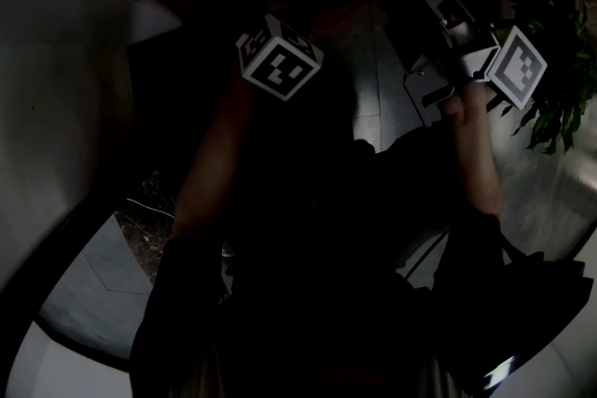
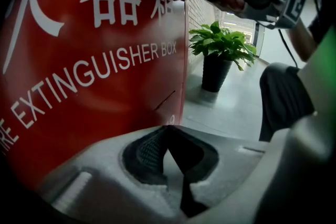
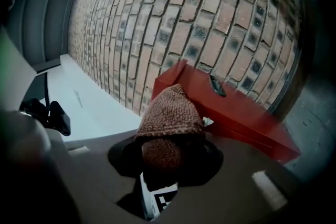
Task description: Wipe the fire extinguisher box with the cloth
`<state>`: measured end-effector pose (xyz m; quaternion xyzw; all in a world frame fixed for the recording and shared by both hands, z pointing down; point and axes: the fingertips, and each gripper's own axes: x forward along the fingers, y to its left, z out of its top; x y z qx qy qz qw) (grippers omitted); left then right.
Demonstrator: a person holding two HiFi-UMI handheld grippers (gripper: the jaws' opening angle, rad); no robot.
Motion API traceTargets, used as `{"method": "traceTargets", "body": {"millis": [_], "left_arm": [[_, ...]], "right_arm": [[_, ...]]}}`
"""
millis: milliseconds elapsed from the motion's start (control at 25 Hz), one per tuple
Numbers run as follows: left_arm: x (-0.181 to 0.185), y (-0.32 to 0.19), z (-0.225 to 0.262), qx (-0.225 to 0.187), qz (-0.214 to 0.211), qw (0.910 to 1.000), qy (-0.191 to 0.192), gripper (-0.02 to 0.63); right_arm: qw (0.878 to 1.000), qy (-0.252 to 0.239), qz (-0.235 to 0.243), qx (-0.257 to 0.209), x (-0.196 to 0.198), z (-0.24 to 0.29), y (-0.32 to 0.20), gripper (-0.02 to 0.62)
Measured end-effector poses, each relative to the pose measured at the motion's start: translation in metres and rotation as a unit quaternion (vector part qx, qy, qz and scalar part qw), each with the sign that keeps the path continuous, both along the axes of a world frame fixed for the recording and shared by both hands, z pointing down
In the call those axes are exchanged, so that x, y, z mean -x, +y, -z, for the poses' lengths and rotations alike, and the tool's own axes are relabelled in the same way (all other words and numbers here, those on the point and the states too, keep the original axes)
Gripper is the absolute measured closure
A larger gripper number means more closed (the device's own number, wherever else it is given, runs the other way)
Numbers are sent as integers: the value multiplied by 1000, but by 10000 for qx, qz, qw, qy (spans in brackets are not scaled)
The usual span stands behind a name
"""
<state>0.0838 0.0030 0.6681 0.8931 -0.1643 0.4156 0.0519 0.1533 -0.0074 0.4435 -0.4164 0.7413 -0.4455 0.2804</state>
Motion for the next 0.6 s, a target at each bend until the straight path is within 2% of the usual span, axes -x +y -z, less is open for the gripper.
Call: {"method": "traceTargets", "body": {"millis": [280, 600], "left_arm": [[9, -4, -5, 78, 49, 9999, -58, 603], [19, -15, -4, 142, 205, 9995, -171, 603]], "right_arm": [[9996, -218, -57, -147, 7, 9, -2, 472], [9996, -174, 67, -190, 10, 1, 3, 472]]}}
